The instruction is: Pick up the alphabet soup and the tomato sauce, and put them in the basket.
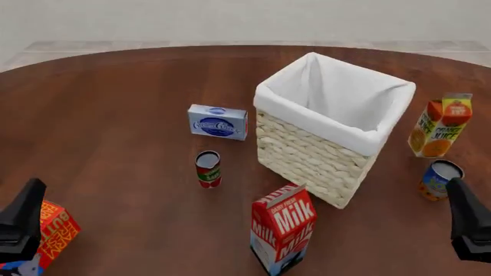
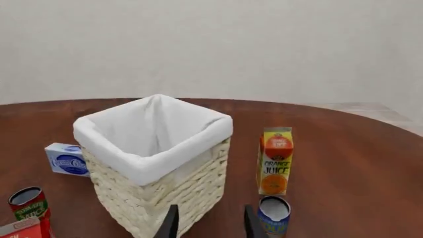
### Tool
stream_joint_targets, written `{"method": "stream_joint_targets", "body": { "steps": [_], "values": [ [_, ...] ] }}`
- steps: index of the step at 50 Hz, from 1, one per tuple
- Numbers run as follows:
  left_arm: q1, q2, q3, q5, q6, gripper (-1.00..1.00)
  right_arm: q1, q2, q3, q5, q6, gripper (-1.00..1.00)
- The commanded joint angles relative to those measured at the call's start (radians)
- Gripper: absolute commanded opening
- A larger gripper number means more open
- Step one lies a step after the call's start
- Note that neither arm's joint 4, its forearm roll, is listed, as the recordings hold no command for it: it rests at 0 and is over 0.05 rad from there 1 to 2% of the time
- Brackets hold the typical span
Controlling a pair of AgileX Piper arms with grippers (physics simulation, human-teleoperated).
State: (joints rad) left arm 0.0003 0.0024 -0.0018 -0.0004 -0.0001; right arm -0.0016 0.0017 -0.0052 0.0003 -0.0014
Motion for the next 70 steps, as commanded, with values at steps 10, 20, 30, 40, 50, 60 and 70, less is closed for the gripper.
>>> {"method": "stream_joint_targets", "body": {
  "steps": [10,20,30,40,50,60,70],
  "values": [
    [0.005,-0.002,-0.004,-0.005,0.004,1.0,-0.001,-0.001,0.004,-0.001,-0.014,1.0],
    [0.011,-0.002,-0.011,-0.002,0.009,1.0,-0.001,-0.001,0.005,-0.002,-0.015,1.0],
    [-0.015,0.003,-0.1,0.06,-0.023,1.0,0.002,-0.001,0.005,-0.002,-0.012,1.0],
    [-0.042,0.088,-0.215,0.052,-0.035,1.0,0.004,-0.001,0.005,-0.002,-0.009,1.0],
    [-0.079,0.187,-0.302,0.041,-0.052,1.0,0.006,-0.001,0.005,0.0,-0.011,1.0],
    [-0.128,0.324,-0.368,0.007,-0.045,1.0,0.003,-0.001,0.005,-0.003,-0.012,1.0],
    [-0.22,0.426,-0.43,0.03,-0.046,1.0,0.004,-0.001,0.005,-0.004,-0.012,1.0]
  ]
}}
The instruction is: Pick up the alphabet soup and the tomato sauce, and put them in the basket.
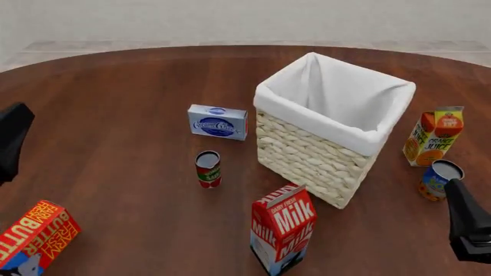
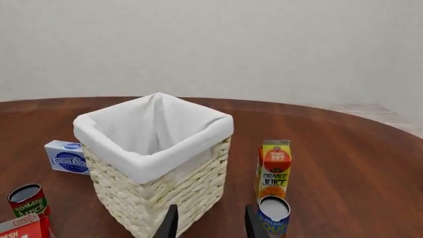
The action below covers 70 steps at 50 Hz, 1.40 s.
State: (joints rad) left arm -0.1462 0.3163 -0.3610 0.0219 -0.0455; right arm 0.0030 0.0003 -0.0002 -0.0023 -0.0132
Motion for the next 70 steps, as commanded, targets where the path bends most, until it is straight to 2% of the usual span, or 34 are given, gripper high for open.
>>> {"method": "stream_joint_targets", "body": {
  "steps": [1,7,12,14,15,20,23,36,42,45,51,61,63,70],
  "values": [
    [-0.086,0.136,-0.084,0.011,-0.008,1.0,-0.001,0.0,0.0,-0.001,0.0,1.0],
    [-0.142,0.229,-0.146,0.032,-0.005,1.0,0.0,0.0,0.0,-0.001,-0.002,1.0],
    [-0.181,0.293,-0.184,0.05,0.026,1.0,0.001,0.001,0.0,-0.002,-0.002,1.0],
    [-0.191,0.305,-0.199,0.055,0.027,1.0,0.0,0.001,0.0,-0.002,-0.002,1.0],
    [-0.193,0.325,-0.21,0.062,0.005,1.0,0.0,0.001,0.0,-0.002,-0.002,1.0],
    [-0.24,0.359,-0.234,0.079,0.056,1.0,-0.003,0.001,0.0,-0.003,-0.001,1.0],
    [-0.241,0.386,-0.26,0.089,0.04,1.0,-0.004,0.001,0.0,-0.003,-0.001,1.0],
    [-0.289,0.524,-0.299,0.09,0.068,1.0,-0.008,0.0,0.0,-0.003,0.001,1.0],
    [-0.282,0.577,-0.31,0.091,0.038,1.0,-0.009,0.0,0.0,-0.003,0.002,1.0],
    [-0.298,0.611,-0.316,0.101,0.062,1.0,-0.008,0.0,0.0,-0.003,0.002,1.0],
    [-0.32,0.663,-0.35,0.135,0.063,1.0,-0.006,0.0,0.0,-0.002,0.002,1.0],
    [-0.317,0.76,-0.41,0.161,0.054,1.0,-0.009,0.002,0.0,-0.002,0.005,1.0],
    [-0.317,0.777,-0.422,0.168,0.082,1.0,-0.01,0.002,0.0,-0.002,0.005,1.0],
    [-0.318,0.815,-0.454,0.198,0.083,1.0,-0.008,0.002,0.0,-0.001,-0.002,1.0]
  ]
}}
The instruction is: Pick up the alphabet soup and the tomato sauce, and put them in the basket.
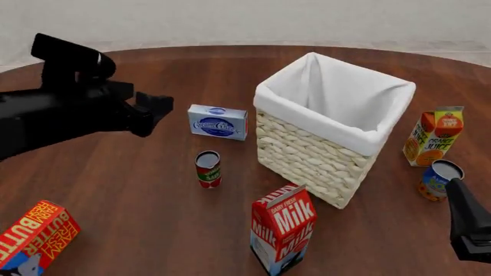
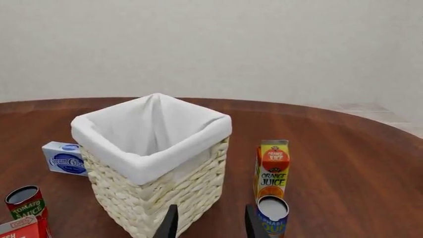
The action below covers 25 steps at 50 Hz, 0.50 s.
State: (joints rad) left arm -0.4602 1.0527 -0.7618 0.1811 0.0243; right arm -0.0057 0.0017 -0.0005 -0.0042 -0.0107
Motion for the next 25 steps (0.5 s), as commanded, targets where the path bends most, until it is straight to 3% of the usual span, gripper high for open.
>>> {"method": "stream_joint_targets", "body": {
  "steps": [1,25],
  "values": [
    [-0.001,0.084,-0.055,0.04,0.012,1.0,0.0,0.0,0.0,0.001,-0.005,1.0],
    [-0.084,0.197,-0.029,0.034,-0.045,1.0,0.003,-0.001,0.0,0.003,-0.011,1.0]
  ]
}}
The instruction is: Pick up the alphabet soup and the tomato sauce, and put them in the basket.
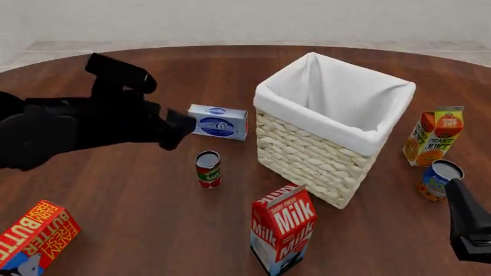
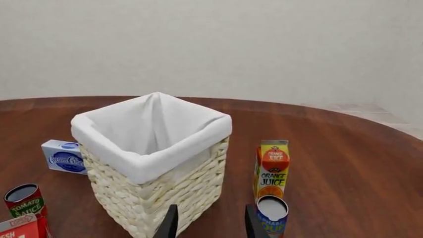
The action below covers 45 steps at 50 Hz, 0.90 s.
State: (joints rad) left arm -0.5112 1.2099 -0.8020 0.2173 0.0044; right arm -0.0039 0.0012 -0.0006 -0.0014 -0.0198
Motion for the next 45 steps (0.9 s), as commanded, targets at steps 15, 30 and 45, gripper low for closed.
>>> {"method": "stream_joint_targets", "body": {
  "steps": [15,30,45],
  "values": [
    [-0.016,0.118,0.007,-0.046,-0.014,1.0,-0.001,0.001,0.0,-0.002,-0.002,1.0],
    [-0.003,0.2,0.018,-0.098,-0.004,1.0,-0.004,-0.001,0.0,0.0,-0.002,1.0],
    [-0.008,0.276,0.021,-0.159,-0.005,1.0,-0.003,-0.001,0.0,0.001,0.0,1.0]
  ]
}}
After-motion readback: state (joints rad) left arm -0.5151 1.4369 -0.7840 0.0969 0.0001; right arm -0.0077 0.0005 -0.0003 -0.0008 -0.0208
